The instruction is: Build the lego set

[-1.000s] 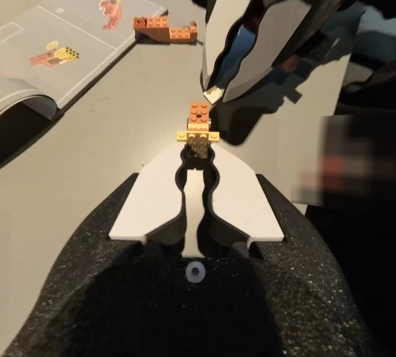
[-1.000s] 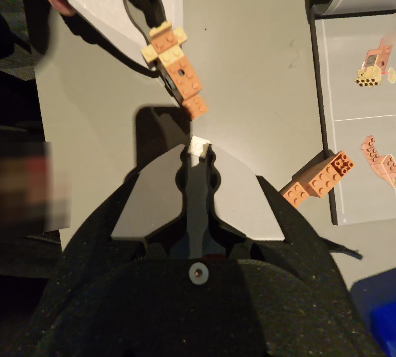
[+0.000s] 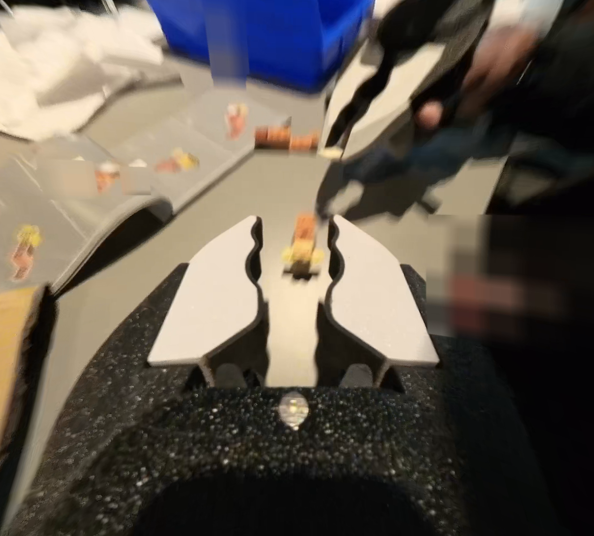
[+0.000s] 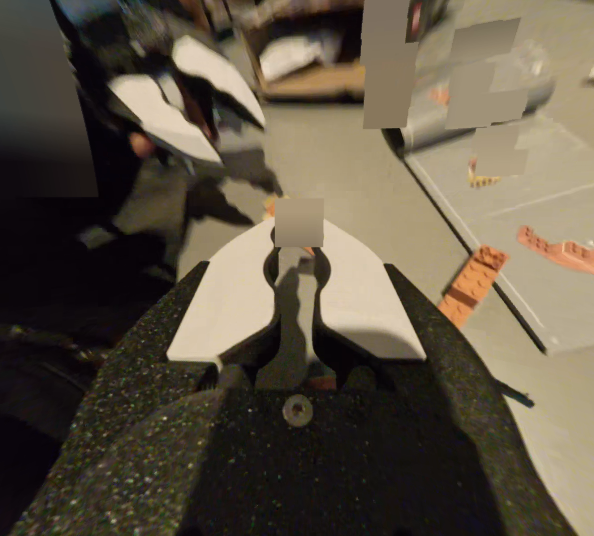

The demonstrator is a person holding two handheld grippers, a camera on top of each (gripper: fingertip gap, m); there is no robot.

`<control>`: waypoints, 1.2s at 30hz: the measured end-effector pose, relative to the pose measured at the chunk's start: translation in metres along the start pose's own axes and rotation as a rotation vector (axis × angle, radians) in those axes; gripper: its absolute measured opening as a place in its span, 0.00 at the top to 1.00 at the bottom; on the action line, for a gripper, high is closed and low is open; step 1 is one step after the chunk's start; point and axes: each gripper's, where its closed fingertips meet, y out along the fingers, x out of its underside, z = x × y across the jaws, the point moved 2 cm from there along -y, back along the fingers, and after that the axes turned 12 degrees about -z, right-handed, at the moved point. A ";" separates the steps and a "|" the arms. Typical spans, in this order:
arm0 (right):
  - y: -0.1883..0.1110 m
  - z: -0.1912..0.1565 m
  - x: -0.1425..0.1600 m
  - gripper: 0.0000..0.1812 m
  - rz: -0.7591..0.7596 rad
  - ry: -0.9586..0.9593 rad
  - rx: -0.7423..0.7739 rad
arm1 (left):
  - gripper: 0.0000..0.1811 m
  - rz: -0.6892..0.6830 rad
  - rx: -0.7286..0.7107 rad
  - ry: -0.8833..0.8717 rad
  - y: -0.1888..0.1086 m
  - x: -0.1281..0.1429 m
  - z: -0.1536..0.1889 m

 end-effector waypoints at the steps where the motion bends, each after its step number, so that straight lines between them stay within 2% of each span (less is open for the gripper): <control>1: -0.006 -0.006 -0.011 0.91 0.118 0.010 -0.033 | 0.80 0.062 0.030 -0.052 -0.002 -0.010 0.005; 3: -0.019 -0.015 -0.028 0.91 0.331 0.010 -0.068 | 0.81 0.182 0.142 -0.201 -0.003 -0.029 0.014; 7: -0.035 -0.031 -0.045 0.91 0.602 -0.030 -0.090 | 0.81 0.340 0.327 -0.423 0.000 -0.049 0.023; 9: -0.041 -0.040 -0.050 0.91 0.689 -0.033 -0.137 | 0.81 0.406 0.432 -0.516 -0.001 -0.056 0.027; 12: -0.042 -0.042 -0.052 0.91 0.727 0.027 -0.225 | 0.82 0.555 0.550 -0.584 -0.011 -0.068 0.027; 14: -0.042 -0.041 -0.052 0.91 0.735 0.067 -0.271 | 0.84 0.608 0.505 -0.513 -0.015 -0.069 0.025; 15: -0.042 -0.041 -0.052 0.91 0.737 0.084 -0.290 | 0.84 0.611 0.439 -0.437 -0.015 -0.068 0.025; 19: -0.040 -0.039 -0.051 0.91 0.723 0.170 -0.370 | 0.84 0.520 0.025 -0.011 -0.006 -0.063 0.025; 22: -0.038 -0.040 -0.050 0.91 0.730 0.225 -0.437 | 0.84 0.475 -0.145 0.280 -0.001 -0.068 0.036; 24: -0.037 -0.041 -0.050 0.91 0.730 0.249 -0.469 | 0.84 0.468 -0.176 0.360 0.003 -0.073 0.040; 29: -0.036 -0.047 -0.049 0.91 0.714 0.272 -0.524 | 0.86 0.534 -0.170 0.416 -0.001 -0.081 0.045; 36: -0.036 -0.050 -0.049 0.91 0.702 0.275 -0.559 | 0.86 0.489 -0.192 0.538 0.004 -0.075 0.052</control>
